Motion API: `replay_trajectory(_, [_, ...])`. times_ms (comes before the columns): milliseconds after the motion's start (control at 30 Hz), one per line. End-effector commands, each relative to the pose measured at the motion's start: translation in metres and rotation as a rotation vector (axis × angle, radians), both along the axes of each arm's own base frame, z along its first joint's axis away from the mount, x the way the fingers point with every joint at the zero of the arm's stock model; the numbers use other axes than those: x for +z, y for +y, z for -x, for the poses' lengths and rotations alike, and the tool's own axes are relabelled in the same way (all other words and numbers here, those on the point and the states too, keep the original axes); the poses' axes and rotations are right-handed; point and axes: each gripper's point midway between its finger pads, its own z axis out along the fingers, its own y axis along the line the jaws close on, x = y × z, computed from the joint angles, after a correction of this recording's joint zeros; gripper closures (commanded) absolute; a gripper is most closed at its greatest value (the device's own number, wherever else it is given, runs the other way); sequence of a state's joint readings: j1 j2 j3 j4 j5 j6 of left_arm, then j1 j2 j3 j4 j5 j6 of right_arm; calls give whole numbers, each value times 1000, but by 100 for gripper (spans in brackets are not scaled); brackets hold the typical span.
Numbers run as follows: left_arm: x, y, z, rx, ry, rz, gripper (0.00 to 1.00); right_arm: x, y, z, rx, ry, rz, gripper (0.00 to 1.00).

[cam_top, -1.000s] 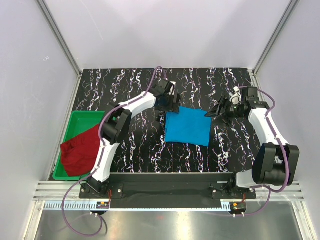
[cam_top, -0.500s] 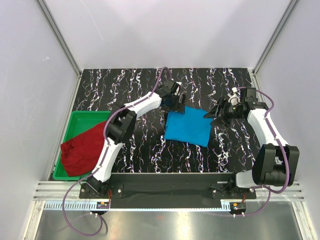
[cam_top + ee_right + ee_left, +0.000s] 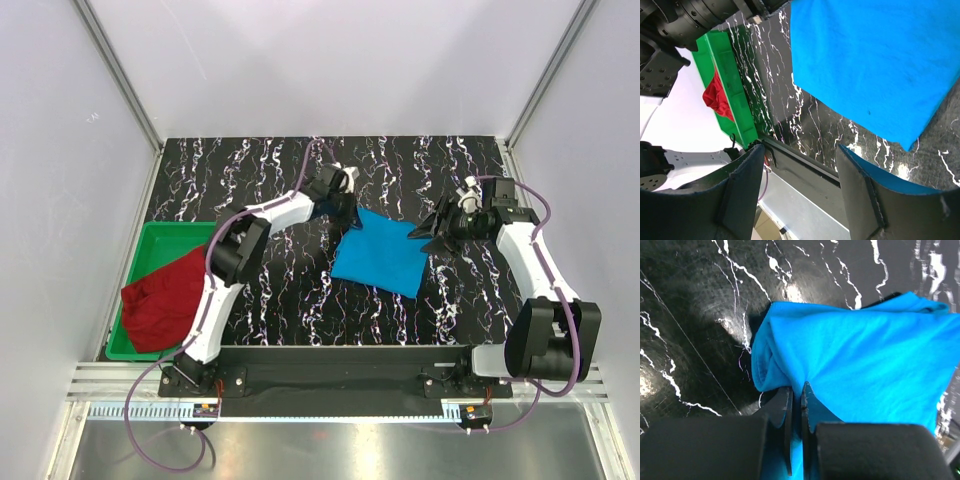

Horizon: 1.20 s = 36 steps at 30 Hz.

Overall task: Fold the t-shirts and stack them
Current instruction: Neatly place the folded tshirt to the corner

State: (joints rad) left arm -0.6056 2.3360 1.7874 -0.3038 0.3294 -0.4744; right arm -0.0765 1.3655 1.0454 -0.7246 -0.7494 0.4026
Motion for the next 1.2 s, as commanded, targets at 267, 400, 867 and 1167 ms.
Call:
replay_trajectory(267, [59,66,-15,-161,48,291,100,9,8,16,14,-15,-25,34])
replay_trajectory(400, [69,113,-40,-117,40,260,100,5,10,17,21,-1,-30,34])
replay_trajectory(867, [85,231,-149,99,-87,247,100,-11,9,10,21,87,-14,33])
replay_trajectory(1167, [92,339,-187,270,-208,105,100,-23,12,-2,25,152,-8,32])
